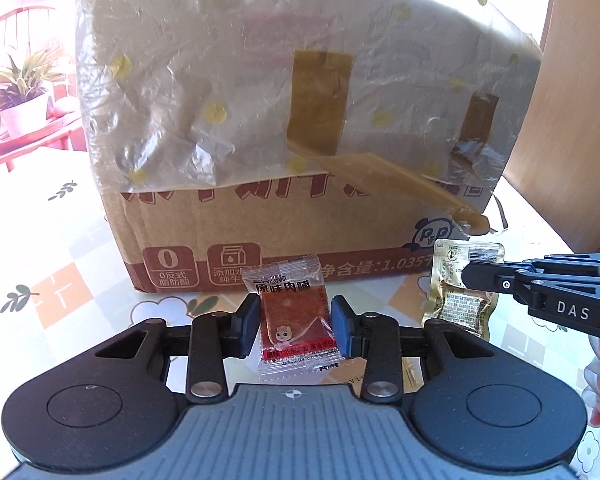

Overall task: Organize snacks
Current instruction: 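Lift both packets over the box and open both grippers to drop them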

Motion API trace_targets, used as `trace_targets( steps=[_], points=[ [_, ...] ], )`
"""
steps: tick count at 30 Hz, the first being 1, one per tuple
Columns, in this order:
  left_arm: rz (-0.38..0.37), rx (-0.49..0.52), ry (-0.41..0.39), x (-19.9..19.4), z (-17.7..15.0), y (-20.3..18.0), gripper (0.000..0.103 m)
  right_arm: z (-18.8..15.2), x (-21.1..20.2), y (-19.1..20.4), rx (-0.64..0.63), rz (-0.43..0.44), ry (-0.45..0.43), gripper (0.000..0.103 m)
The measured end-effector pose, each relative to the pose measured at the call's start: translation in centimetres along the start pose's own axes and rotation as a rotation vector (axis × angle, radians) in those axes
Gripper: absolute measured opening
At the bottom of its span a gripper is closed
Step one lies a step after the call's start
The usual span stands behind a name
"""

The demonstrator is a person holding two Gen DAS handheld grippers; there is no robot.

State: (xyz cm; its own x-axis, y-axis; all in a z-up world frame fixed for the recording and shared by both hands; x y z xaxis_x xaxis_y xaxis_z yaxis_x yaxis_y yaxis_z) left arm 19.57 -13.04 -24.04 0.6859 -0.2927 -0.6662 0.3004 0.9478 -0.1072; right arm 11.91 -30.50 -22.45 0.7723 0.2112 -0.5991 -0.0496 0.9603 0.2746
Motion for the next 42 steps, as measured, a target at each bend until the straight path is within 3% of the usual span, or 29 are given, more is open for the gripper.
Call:
trace_targets(
  steps=[17,23,35,42],
  points=[
    [-0.006,0.036,-0.109,-6.6,1.2,2.5,0.04,1.1,-3.6,4.9,-0.117,-0.012,-0.042,0.001],
    [-0.005,0.043,-0.163,-9.3,2.3,3.3,0.04,2.9,-5.2,6.3,-0.143,0.02,-0.115,0.001],
    [-0.018,0.05,-0.328,-14.7,6.1,3.7,0.04,8.1,-10.2,8.7,-0.209,0.04,-0.313,0.001],
    [-0.046,0.062,-0.427,-16.7,11.7,2.0,0.04,15.0,-12.2,8.4,-0.233,0.011,-0.424,0.001]
  ],
)
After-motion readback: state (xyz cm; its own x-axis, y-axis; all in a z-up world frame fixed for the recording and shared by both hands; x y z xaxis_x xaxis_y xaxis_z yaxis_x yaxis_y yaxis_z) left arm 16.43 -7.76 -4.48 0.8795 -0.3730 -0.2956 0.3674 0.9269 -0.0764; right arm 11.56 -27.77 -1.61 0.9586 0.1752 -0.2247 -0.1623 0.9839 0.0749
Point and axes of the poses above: each gripper's, at about its wrist camera, not at the fingertips, and x roughly the way its jaws point, y to its left, z to its top, the point moved 1 cm from there along x, roughly the way its jaws point, and after that the axes turned 2 degrees about -x, right-handed, at the moved point
